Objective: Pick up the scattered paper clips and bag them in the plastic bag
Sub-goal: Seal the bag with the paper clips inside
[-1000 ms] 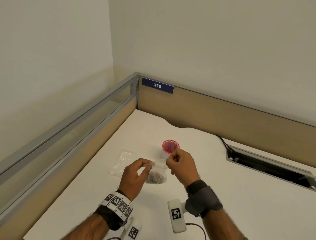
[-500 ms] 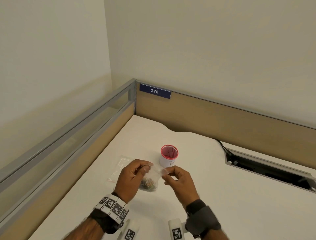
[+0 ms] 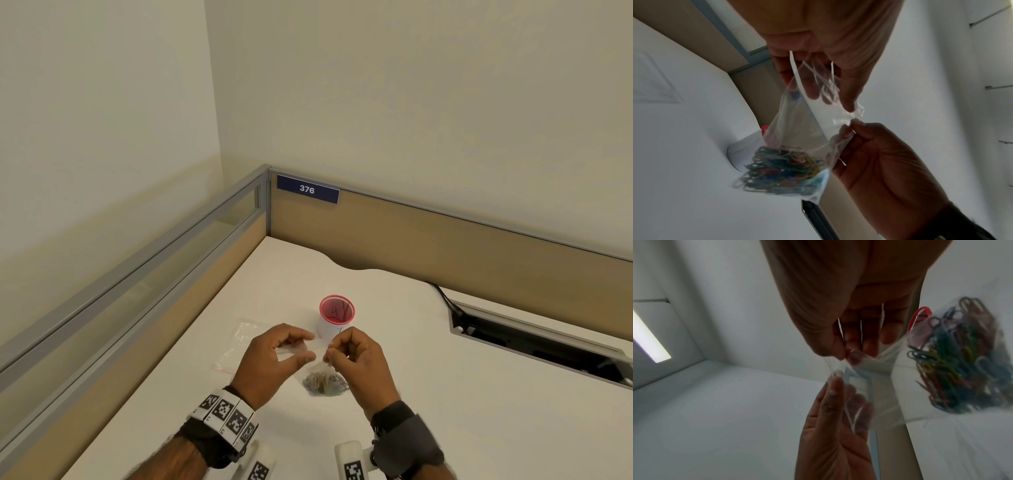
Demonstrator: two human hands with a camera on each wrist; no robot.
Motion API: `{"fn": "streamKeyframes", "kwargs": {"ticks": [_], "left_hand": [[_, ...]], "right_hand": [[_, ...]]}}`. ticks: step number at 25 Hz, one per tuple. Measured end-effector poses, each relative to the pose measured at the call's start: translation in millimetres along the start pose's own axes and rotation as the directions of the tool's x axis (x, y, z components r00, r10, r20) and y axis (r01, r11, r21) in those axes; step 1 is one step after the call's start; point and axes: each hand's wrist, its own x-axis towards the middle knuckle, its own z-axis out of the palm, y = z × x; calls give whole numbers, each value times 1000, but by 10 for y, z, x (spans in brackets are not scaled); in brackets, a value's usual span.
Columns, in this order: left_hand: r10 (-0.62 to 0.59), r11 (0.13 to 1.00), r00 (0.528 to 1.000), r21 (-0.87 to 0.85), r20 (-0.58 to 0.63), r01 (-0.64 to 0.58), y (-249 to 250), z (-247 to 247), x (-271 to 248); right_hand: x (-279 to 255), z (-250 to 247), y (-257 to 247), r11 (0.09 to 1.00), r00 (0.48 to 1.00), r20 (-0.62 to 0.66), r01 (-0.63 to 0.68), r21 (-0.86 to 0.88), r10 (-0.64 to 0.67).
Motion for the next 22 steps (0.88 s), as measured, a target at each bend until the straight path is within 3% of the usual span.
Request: {"fn": "streamKeyframes", "kwargs": {"ticks": [13, 22], "left_hand": [[56, 996, 998, 69, 39, -59, 24, -40, 28], [184, 950, 981, 247, 52, -192, 28, 84, -6]], "right_hand": [[25, -2, -81, 968, 997, -21, 62, -243, -69], [-36, 104, -61, 945, 991, -14, 120, -304, -131]]}}
